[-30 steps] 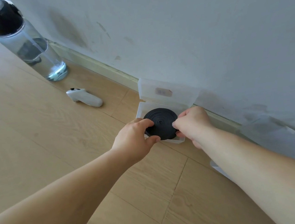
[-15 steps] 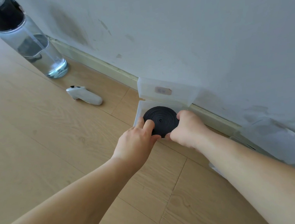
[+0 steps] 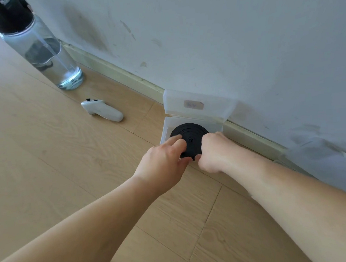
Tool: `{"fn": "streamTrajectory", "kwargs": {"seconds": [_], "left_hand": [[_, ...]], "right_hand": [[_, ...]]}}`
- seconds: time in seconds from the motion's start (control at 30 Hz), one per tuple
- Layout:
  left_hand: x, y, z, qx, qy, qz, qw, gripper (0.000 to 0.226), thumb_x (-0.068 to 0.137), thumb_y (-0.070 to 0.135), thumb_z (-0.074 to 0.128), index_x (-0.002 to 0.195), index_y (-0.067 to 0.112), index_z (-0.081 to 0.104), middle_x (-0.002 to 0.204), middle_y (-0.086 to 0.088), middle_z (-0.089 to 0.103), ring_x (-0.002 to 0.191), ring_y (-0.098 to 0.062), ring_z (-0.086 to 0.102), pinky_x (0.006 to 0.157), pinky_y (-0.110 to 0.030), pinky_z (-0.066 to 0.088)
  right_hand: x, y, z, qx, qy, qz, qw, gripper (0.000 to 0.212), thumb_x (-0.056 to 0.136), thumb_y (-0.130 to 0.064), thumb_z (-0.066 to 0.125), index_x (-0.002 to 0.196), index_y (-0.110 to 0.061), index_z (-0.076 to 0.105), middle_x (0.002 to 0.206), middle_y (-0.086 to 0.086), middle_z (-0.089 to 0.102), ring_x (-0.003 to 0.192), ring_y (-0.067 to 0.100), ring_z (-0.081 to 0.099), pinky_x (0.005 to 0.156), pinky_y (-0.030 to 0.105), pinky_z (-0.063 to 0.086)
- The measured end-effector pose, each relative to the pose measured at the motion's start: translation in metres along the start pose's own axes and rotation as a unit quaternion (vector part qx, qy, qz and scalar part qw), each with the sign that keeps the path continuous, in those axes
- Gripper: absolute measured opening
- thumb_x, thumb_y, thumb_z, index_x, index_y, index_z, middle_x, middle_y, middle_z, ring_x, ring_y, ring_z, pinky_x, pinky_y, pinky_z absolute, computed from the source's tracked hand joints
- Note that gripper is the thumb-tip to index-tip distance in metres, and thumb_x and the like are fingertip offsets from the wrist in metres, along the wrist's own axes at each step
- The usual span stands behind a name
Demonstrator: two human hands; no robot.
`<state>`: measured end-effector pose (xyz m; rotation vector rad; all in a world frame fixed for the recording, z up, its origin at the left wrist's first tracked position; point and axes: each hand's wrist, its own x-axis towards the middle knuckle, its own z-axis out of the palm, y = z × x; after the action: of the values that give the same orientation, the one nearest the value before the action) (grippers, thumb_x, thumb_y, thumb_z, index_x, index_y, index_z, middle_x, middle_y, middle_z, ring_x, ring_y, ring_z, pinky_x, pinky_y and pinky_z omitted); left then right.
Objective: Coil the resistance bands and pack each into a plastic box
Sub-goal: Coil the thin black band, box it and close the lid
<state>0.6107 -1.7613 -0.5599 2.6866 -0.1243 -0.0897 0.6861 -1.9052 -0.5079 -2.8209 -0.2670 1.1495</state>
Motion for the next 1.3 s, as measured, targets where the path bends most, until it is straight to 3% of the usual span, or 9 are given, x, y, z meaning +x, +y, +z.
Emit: {"fn": "streamTrajectory", "kwargs": {"seconds": [0.07, 0.13, 0.23, 0.4, 0.5, 0.6, 0.8, 1.0, 1.3], "left_hand": [[-0.001, 0.0, 0.001, -0.005, 0.01, 0.003, 1.0, 0.024, 0.096, 0.031, 0.07, 0.096, 0.009, 0.059, 0.121, -0.005, 0.069, 0.075, -0.033, 0.069, 0.063, -0.046, 0.056], [-0.002, -0.001, 0.002, -0.007, 0.016, 0.012, 1.0, 0.026, 0.092, 0.029, 0.073, 0.095, 0.009, 0.058, 0.117, -0.008, 0.069, 0.071, -0.033, 0.068, 0.06, -0.045, 0.056], [-0.003, -0.005, 0.005, -0.007, 0.019, 0.03, 0.999, 0.021, 0.089, 0.019, 0.074, 0.093, 0.008, 0.057, 0.114, -0.007, 0.068, 0.059, -0.032, 0.06, 0.054, -0.045, 0.055], [-0.001, -0.009, 0.007, -0.002, 0.039, 0.053, 0.998, 0.018, 0.087, 0.007, 0.076, 0.088, 0.008, 0.057, 0.106, -0.008, 0.069, 0.052, -0.03, 0.053, 0.045, -0.043, 0.052], [-0.002, -0.011, 0.011, -0.014, 0.049, 0.049, 0.997, 0.017, 0.089, 0.009, 0.076, 0.088, 0.008, 0.058, 0.114, -0.009, 0.071, 0.061, -0.036, 0.064, 0.048, -0.045, 0.055], [-0.004, -0.012, 0.011, -0.033, 0.054, 0.035, 0.997, 0.016, 0.093, 0.014, 0.074, 0.092, 0.01, 0.059, 0.118, -0.005, 0.07, 0.072, -0.036, 0.071, 0.053, -0.046, 0.057], [-0.004, -0.003, 0.008, -0.039, 0.058, -0.012, 0.997, 0.018, 0.095, 0.021, 0.074, 0.102, 0.009, 0.064, 0.137, -0.001, 0.065, 0.059, -0.03, 0.061, 0.059, -0.042, 0.056], [-0.009, 0.001, 0.007, -0.063, 0.095, -0.044, 0.992, 0.028, 0.09, 0.024, 0.079, 0.107, 0.012, 0.061, 0.118, 0.003, 0.058, 0.07, -0.014, 0.05, 0.055, -0.033, 0.048], [-0.014, -0.005, 0.01, -0.1, 0.133, -0.068, 0.984, 0.011, 0.098, 0.027, 0.068, 0.095, 0.016, 0.067, 0.098, 0.01, 0.065, 0.063, -0.018, 0.063, 0.058, -0.041, 0.055]], "right_hand": [[0.001, -0.002, 0.001, -0.035, 0.003, -0.007, 0.999, 0.027, 0.099, -0.027, 0.061, 0.084, -0.014, 0.043, 0.111, 0.01, 0.045, 0.064, 0.018, 0.046, 0.052, 0.027, 0.034], [0.001, -0.002, 0.003, -0.056, 0.01, -0.018, 0.998, 0.014, 0.099, -0.025, 0.06, 0.099, -0.014, 0.052, 0.112, 0.011, 0.042, 0.077, 0.024, 0.05, 0.065, 0.029, 0.042], [-0.001, -0.001, 0.005, -0.076, 0.026, -0.031, 0.996, 0.027, 0.098, -0.022, 0.061, 0.123, -0.012, 0.059, 0.111, 0.01, 0.035, 0.095, 0.03, 0.045, 0.077, 0.036, 0.041], [-0.006, 0.005, 0.014, -0.133, 0.089, -0.086, 0.983, 0.024, 0.097, -0.021, 0.062, 0.119, -0.01, 0.061, 0.131, 0.012, 0.034, 0.125, 0.031, 0.039, 0.08, 0.032, 0.036], [-0.006, 0.012, 0.018, -0.08, 0.089, -0.127, 0.985, 0.011, 0.094, -0.016, 0.061, 0.101, -0.015, 0.053, 0.12, 0.007, 0.041, 0.117, 0.029, 0.046, 0.077, 0.035, 0.042], [-0.005, 0.017, 0.027, -0.016, 0.11, -0.163, 0.98, 0.022, 0.09, -0.023, 0.06, 0.112, -0.019, 0.057, 0.106, 0.003, 0.053, 0.105, 0.03, 0.056, 0.08, 0.04, 0.053], [0.0, 0.025, 0.038, 0.015, 0.179, -0.199, 0.963, 0.017, 0.095, -0.028, 0.063, 0.109, -0.019, 0.068, 0.103, 0.002, 0.064, 0.095, 0.032, 0.064, 0.076, 0.043, 0.055], [0.003, 0.022, 0.043, 0.03, 0.209, -0.204, 0.956, 0.018, 0.1, -0.028, 0.06, 0.109, -0.014, 0.067, 0.102, 0.004, 0.068, 0.096, 0.031, 0.064, 0.074, 0.041, 0.055], [0.01, 0.019, 0.033, 0.108, 0.172, -0.149, 0.968, 0.016, 0.095, -0.032, 0.069, 0.107, -0.026, 0.075, 0.109, -0.002, 0.071, 0.104, 0.027, 0.066, 0.088, 0.04, 0.055]]}}
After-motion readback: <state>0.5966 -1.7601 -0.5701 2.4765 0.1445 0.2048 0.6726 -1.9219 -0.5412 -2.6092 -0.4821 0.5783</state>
